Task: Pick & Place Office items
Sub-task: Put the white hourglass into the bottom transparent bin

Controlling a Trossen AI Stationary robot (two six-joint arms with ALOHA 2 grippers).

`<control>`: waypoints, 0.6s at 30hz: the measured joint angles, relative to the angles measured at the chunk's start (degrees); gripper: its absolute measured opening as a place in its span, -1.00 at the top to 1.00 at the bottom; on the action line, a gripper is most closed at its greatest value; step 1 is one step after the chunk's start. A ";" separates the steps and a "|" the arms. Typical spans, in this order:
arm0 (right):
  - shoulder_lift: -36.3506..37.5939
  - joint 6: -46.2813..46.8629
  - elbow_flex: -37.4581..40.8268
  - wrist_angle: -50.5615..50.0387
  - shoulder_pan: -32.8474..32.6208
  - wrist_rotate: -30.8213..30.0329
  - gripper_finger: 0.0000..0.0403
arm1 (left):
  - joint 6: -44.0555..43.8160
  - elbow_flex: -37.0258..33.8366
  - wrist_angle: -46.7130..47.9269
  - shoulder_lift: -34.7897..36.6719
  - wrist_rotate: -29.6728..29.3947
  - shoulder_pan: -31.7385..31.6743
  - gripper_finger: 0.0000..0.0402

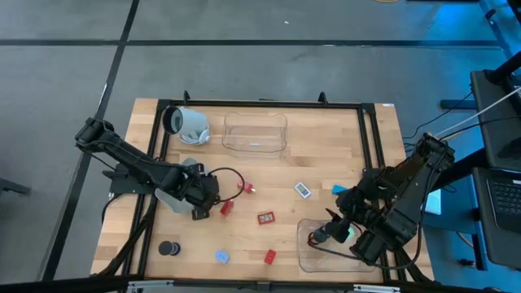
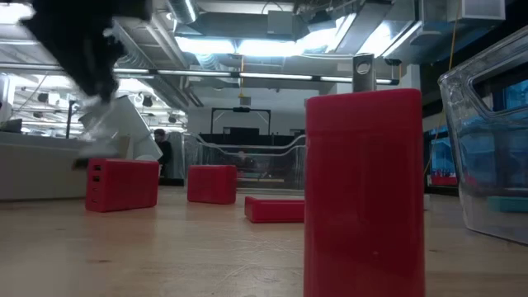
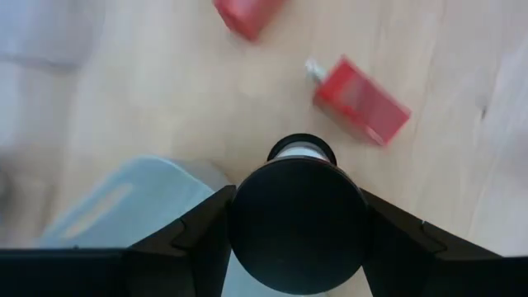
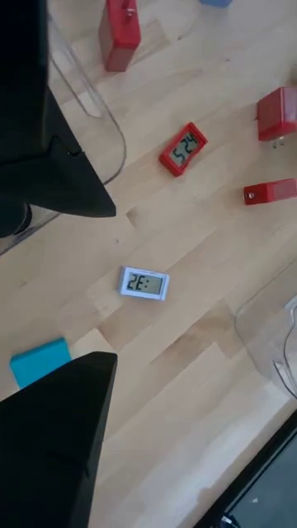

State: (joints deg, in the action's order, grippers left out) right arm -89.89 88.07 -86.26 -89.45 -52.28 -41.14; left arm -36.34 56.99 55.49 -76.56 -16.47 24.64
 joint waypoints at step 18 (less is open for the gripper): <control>0.64 -2.29 0.04 8.98 9.24 -26.37 -0.45 | 33.39 10.04 -41.21 2.06 -29.83 0.79 -0.05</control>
State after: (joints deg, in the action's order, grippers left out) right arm -89.24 85.79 -86.21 -80.47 -43.04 -67.51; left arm -2.96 67.02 14.28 -74.50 -46.30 25.43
